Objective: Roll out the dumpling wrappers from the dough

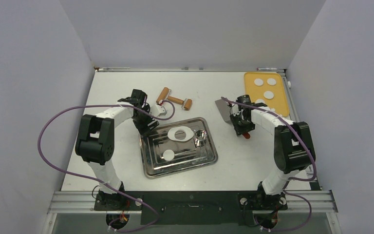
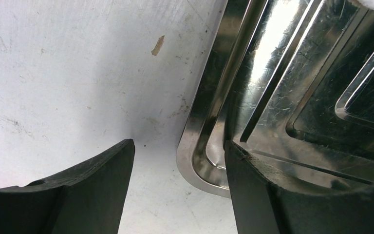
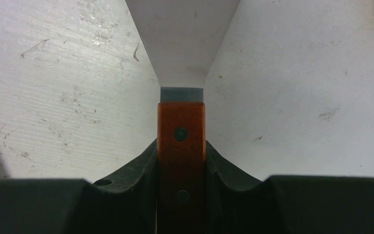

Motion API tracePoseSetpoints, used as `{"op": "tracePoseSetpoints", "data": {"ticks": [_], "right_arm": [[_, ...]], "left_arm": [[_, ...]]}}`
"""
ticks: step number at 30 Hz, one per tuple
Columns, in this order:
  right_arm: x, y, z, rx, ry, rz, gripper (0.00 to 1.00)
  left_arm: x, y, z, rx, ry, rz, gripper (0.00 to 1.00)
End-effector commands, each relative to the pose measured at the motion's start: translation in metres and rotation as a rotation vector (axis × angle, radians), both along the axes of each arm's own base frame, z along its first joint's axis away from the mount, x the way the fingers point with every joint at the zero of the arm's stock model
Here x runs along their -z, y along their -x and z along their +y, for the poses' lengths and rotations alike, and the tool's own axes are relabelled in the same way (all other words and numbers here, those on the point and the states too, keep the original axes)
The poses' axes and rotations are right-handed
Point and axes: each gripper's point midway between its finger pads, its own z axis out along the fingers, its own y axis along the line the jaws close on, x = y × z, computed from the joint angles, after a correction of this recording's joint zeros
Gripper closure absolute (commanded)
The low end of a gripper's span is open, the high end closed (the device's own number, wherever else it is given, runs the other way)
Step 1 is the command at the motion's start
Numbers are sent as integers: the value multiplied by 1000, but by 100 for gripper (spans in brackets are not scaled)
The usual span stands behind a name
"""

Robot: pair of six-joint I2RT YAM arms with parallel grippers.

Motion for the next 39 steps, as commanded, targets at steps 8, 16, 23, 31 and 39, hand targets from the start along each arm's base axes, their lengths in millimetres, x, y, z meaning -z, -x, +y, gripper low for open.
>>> {"op": "tracePoseSetpoints", "data": {"ticks": [8,16,23,31,39], "right_arm": [[-95,-33,16,-127,157,-309,92],[-153,-9,30,-288,264,-345,92],[-162,64,94,-688,360,-225,92],[-145,111,112,-906,387,-104,92],[-127,118,99,-943,474,-65,92]], "left_arm": [[23,-5,19,-9,-40,2,39],[20,-8,17,-17,-1,4,57],[21,-14,17,11,-12,-10,75],[14,-34,16,19,-24,-59,94],[10,-22,7,117,-26,-88,99]]}}
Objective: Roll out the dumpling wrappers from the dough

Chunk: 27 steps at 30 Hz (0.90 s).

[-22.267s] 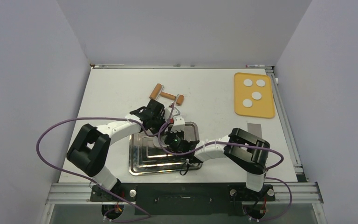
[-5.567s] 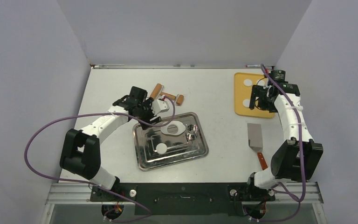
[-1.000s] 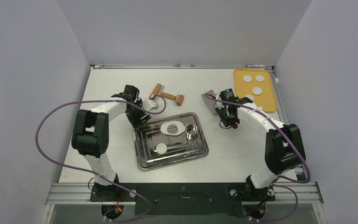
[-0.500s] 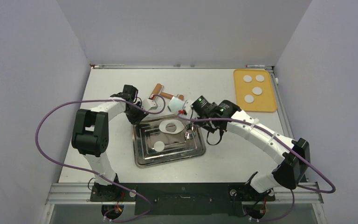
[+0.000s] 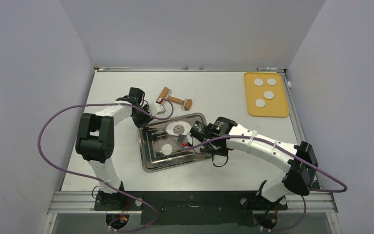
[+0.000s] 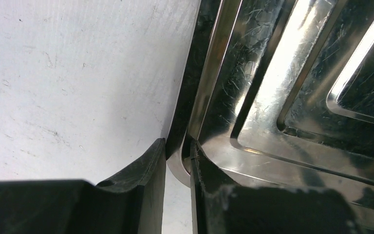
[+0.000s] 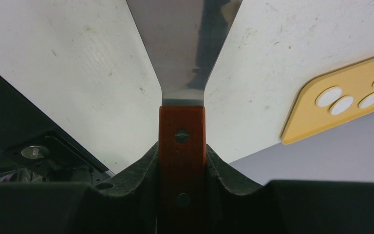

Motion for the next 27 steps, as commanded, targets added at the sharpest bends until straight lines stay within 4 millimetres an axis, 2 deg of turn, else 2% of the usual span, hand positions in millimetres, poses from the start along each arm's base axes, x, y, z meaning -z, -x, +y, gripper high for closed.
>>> {"op": "tracePoseSetpoints", "data": {"ticks": [1,9,18,27], "right_arm": [[-2,-7,-10,-8,49,-73,92],[19,-24,2,-6,68,-122,92],[36,-29,21,-37,37,-95,92],[44,-14,38,-76,-66,25,92]], "left_arm": [[9,3,1,81,-45,-35,99],[9,11,-6,135,-44,-31,100],[6,12,-11,145,-34,-47,100],[2,9,-12,146,-32,-69,100]]}}
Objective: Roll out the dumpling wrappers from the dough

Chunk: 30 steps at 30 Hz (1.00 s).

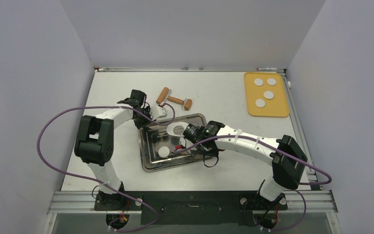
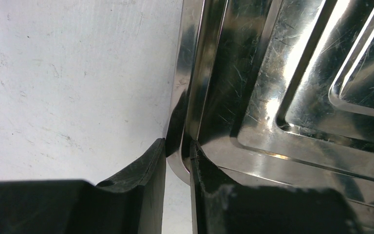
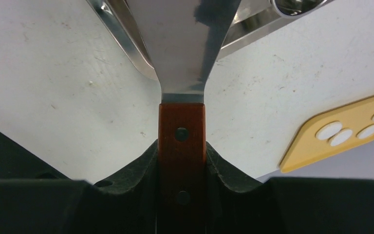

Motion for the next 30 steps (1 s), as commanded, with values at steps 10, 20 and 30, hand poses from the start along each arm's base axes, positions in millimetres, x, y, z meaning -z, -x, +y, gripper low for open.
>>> {"op": "tracePoseSetpoints", "data": {"ticks": [10,20,30], "right_arm": [[10,11,36,-64,-169,154,92],[20,-1,71,-132,-172,182,92],[21,17,96,-257,-175,258,92]], "left_arm": [[4,8,-11,41,24,8,100],[0,6,-13,40,30,-1,100],[-4,3,-15,44,32,-14,100]]}}
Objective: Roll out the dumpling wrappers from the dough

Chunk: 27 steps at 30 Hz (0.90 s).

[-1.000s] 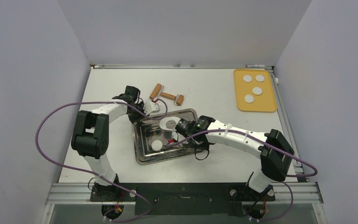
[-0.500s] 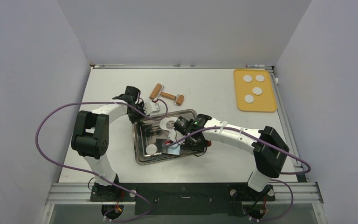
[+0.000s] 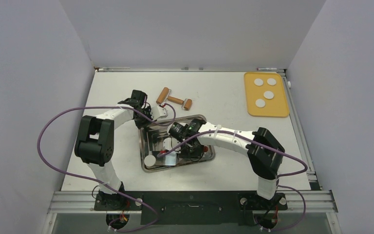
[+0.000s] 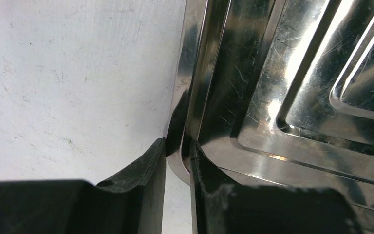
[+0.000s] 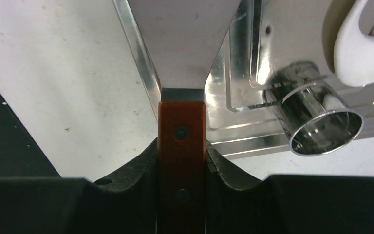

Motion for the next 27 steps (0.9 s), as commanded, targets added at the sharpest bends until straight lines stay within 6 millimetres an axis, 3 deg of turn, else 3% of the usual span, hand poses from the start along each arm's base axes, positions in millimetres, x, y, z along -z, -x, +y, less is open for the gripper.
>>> {"op": "tracePoseSetpoints", "data": {"ticks": [1,9,13,18,27], "right_arm": [[-14,8,18,-80,-49,24,92],[-8,7,36,-84,-132,26,92],[-11,4,39,-29,-259,71,92],[-13,-6,26,66,-382,75,92],[-27,-11,19,90,-439,6,92]], "left_arm": [[-4,3,-11,35,33,-6,100],[-4,3,-13,31,40,0,100],[-4,4,-12,30,33,0,100],[-8,0,-12,34,32,-16,100],[-10,-8,-15,90,28,-28,100]]}}
